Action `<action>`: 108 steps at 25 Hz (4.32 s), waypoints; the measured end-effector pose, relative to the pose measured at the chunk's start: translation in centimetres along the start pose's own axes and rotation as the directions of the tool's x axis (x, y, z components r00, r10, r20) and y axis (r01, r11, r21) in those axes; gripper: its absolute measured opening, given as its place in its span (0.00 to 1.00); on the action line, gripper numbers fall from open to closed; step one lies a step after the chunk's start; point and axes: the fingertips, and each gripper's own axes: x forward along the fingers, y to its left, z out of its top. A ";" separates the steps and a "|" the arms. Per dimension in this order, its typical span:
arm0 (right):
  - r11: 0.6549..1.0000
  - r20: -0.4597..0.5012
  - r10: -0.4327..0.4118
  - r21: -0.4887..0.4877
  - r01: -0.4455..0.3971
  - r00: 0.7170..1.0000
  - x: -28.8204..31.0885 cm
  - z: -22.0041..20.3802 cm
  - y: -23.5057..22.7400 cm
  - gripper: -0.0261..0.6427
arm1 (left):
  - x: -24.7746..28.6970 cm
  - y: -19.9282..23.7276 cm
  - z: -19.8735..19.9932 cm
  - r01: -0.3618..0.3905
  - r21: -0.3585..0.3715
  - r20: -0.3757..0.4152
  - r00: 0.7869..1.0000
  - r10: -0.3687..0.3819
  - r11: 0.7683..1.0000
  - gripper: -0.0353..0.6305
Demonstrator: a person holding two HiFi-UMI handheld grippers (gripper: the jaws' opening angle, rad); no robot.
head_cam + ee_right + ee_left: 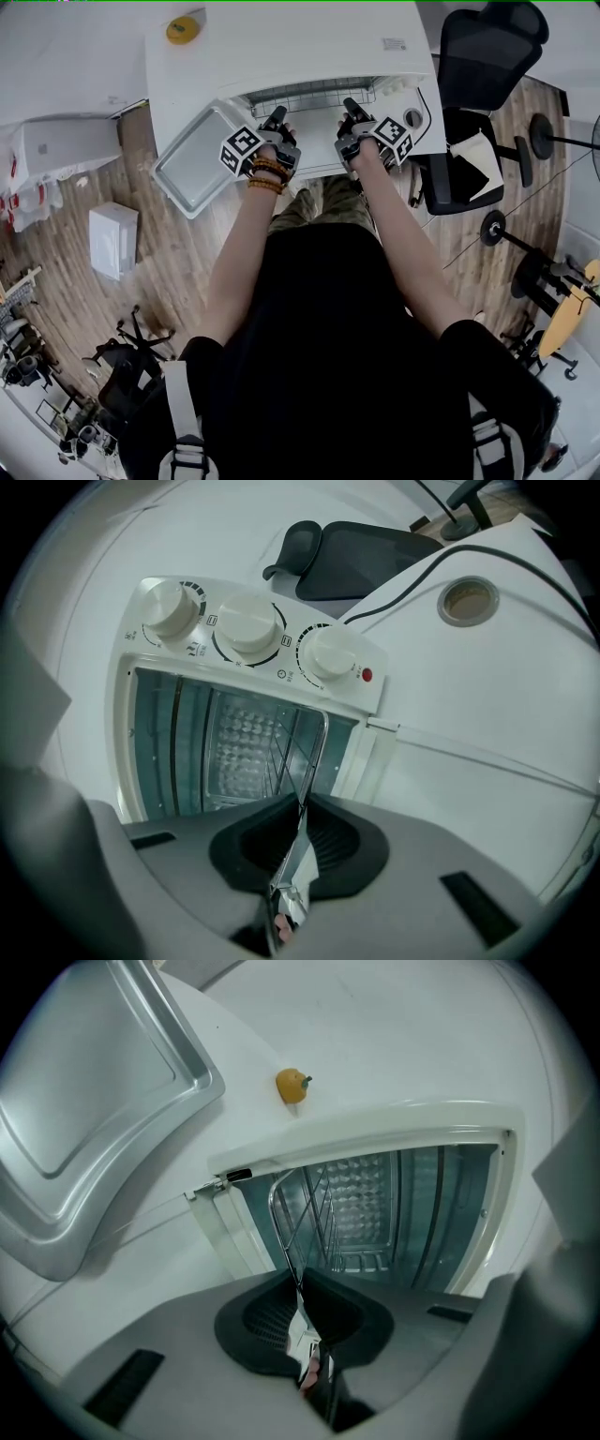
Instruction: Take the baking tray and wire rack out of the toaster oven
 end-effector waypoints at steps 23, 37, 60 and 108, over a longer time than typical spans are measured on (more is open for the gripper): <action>1.000 0.047 0.019 0.009 -0.020 0.999 -5.1 -2.3 -1.0 0.11 | -4.2 0.8 -3.4 0.030 -0.001 -0.065 0.997 -0.030 1.000 0.11; 1.000 0.012 0.015 0.016 -0.016 1.000 -6.7 -3.0 -0.9 0.11 | -5.7 0.5 -4.3 0.045 -0.037 -0.035 0.998 -0.046 0.998 0.10; 0.990 -0.095 0.143 0.001 -0.143 0.985 -12.9 -5.0 -0.4 0.10 | -11.2 -0.1 -8.5 0.107 -0.023 0.066 0.992 -0.106 0.994 0.10; 0.861 -0.332 0.210 -0.382 -0.335 0.920 -20.4 -21.6 6.1 0.10 | -29.7 2.8 -6.5 0.293 -0.031 0.059 0.955 -0.290 0.956 0.10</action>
